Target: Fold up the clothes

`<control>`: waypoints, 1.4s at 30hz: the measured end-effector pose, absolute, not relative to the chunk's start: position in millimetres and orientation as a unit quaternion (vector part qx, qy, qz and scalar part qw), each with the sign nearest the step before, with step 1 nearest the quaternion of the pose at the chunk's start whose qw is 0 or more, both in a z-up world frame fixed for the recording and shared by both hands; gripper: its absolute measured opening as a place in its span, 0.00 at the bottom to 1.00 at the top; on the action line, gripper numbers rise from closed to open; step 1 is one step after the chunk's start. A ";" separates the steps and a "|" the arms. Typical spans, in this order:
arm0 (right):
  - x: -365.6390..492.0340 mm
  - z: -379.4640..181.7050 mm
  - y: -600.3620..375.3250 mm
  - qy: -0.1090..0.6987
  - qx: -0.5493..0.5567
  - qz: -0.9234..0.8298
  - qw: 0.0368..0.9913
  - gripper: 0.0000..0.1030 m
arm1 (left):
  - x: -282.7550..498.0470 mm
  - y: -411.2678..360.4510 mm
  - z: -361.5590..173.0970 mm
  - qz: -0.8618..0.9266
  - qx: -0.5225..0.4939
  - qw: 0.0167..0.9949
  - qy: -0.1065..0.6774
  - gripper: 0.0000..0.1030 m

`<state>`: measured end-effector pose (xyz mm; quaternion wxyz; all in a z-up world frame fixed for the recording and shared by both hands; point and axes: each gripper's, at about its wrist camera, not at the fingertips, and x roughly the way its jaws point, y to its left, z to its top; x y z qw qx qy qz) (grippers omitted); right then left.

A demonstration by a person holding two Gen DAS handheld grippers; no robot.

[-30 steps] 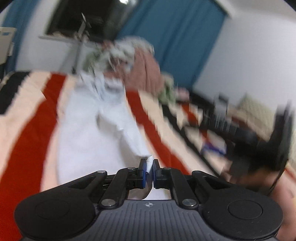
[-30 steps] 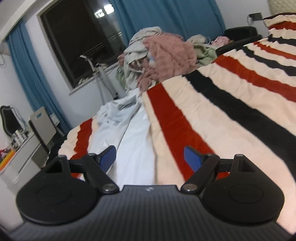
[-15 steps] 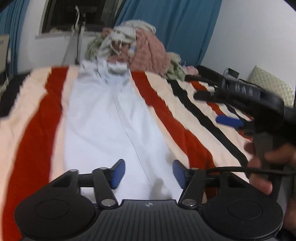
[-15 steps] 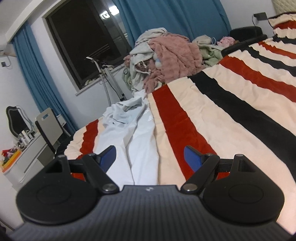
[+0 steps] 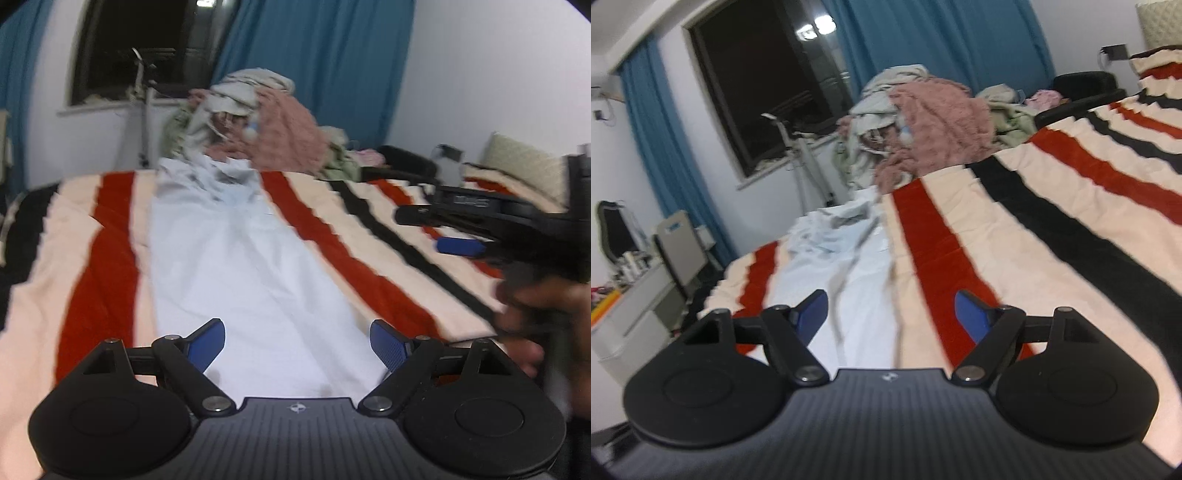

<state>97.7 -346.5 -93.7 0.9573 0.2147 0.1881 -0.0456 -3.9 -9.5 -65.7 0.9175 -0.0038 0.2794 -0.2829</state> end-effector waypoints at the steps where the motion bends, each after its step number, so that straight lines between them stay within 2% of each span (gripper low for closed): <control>1: 100.5 -93.3 -350.8 0.187 0.216 -0.058 0.957 0.76 | -5.6 -5.7 -65.7 -0.289 -0.009 0.915 0.283 0.85; 5: 111.0 -87.6 -372.9 0.177 0.215 -0.101 0.955 0.76 | -10.1 13.3 -65.8 -0.296 -0.040 0.908 0.295 0.85; 9: 116.9 -100.5 -383.0 0.217 0.250 -0.077 0.941 0.77 | 5.1 37.6 -72.4 -0.266 -0.106 0.899 0.331 0.85; 12: 119.3 -123.8 -380.4 0.289 0.314 0.004 0.905 0.76 | 25.2 58.3 -86.2 -0.231 -0.168 0.881 0.377 0.85; 14: 116.5 -143.7 -377.8 0.332 0.374 0.040 0.865 0.65 | 38.2 71.9 -98.9 -0.207 -0.210 0.863 0.410 0.83; 16: 111.1 -162.6 -373.7 0.372 0.414 0.050 0.829 0.60 | 46.9 81.8 -111.1 -0.191 -0.238 0.845 0.438 0.79; 18: 103.5 -180.2 -368.3 0.407 0.436 0.038 0.801 0.59 | 52.9 87.6 -119.8 -0.180 -0.257 0.831 0.458 0.73; 22: 97.0 -186.1 -355.6 0.421 0.428 0.032 0.799 0.58 | 56.8 88.8 -128.7 -0.193 -0.269 0.815 0.475 0.69; 24: 98.0 -190.8 -352.8 0.433 0.435 0.035 0.788 0.58 | 56.3 86.9 -130.5 -0.196 -0.261 0.815 0.479 0.47; 25: 98.0 -193.0 -351.4 0.439 0.440 0.039 0.783 0.56 | 55.1 87.2 -131.2 -0.196 -0.260 0.815 0.479 0.42; 26: 96.4 -193.3 -350.4 0.441 0.443 0.044 0.779 0.49 | 54.1 88.1 -131.7 -0.196 -0.261 0.815 0.479 0.28; 27: 94.8 -193.4 -349.6 0.442 0.446 0.049 0.777 0.44 | 53.0 90.4 -131.4 -0.193 -0.266 0.815 0.478 0.08; 28: 92.7 -192.3 -349.2 0.441 0.445 0.052 0.777 0.35 | 51.5 92.8 -131.3 -0.188 -0.275 0.814 0.476 0.03; 29: 91.1 -191.6 -349.3 0.440 0.445 0.054 0.778 0.29 | 50.0 95.3 -131.2 -0.184 -0.284 0.812 0.475 0.03; 35: 81.7 -193.7 -339.4 0.450 0.424 0.031 0.785 0.27 | 44.6 105.7 -134.6 -0.158 -0.341 0.804 0.461 0.03; 37: 85.2 -195.6 -337.0 0.457 0.416 0.031 0.785 0.27 | 46.4 103.4 -138.5 -0.158 -0.339 0.798 0.472 0.09; 39: 88.7 -197.4 -334.5 0.463 0.409 0.030 0.786 0.28 | 49.8 97.4 -143.6 -0.163 -0.332 0.790 0.488 0.35; 42: 90.3 -195.9 -330.3 0.465 0.399 0.043 0.789 0.29 | 52.2 84.4 -146.8 -0.185 -0.314 0.787 0.497 0.39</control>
